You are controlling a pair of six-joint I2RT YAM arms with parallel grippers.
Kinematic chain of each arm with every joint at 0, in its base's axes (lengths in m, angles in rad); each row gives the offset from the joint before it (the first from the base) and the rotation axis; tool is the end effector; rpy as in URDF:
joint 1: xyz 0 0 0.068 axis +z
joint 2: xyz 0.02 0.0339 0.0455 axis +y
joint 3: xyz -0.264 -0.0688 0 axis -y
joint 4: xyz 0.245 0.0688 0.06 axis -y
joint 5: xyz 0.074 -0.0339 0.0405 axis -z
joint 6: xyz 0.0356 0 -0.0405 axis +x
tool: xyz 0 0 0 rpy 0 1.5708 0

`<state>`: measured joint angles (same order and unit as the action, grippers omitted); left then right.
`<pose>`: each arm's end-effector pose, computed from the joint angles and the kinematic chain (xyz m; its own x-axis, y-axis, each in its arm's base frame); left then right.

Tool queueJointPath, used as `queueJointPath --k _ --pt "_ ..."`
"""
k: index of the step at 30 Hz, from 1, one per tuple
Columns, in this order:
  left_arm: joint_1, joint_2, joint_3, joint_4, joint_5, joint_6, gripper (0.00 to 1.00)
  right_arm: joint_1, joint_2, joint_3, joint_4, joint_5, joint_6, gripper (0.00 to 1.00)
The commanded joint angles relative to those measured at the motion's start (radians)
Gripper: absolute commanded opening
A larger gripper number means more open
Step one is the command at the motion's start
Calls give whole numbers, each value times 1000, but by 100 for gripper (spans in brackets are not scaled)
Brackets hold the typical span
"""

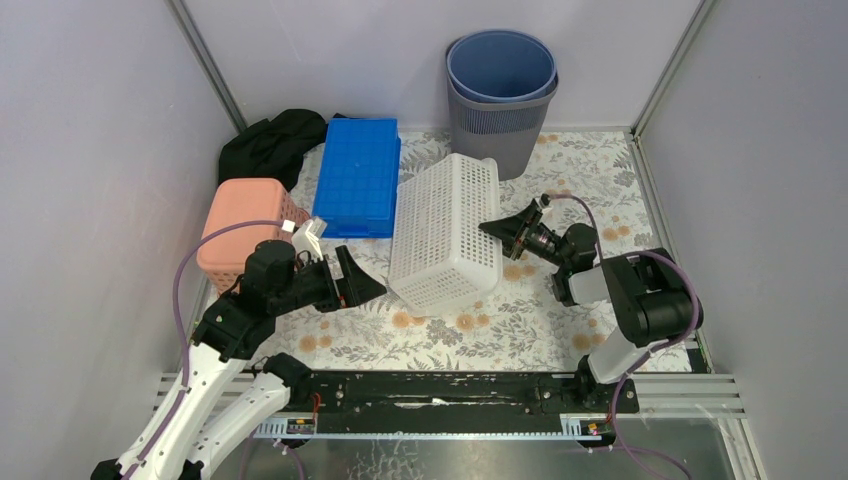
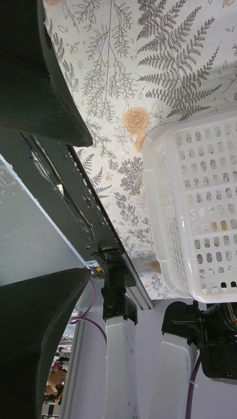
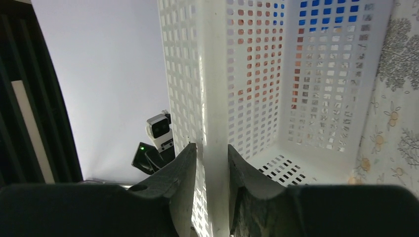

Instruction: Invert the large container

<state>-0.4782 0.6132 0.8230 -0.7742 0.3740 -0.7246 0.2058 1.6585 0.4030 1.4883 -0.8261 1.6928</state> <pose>0.1021 -0.0676 0.3178 -0.8212 -0.2693 -0.5031 0.2112 0.6756 -0.7064 0.2605 0.0811 0.1848 -0.8601 0.5077 -0.0500 -0.1221 -0.1097 0.9864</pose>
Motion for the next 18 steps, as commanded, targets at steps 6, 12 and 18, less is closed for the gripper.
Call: queueJointPath --k 6,12,18 --pt "-7 -3 14 -1 -12 11 100 -12 -129 51 -351 -61 -248 33" --pt "-7 -3 10 2 -10 9 100 -14 -158 72 -516 -68 -353 32" --pt "-7 -1 13 4 -9 8 100 -18 -153 72 -550 -84 -384 32"
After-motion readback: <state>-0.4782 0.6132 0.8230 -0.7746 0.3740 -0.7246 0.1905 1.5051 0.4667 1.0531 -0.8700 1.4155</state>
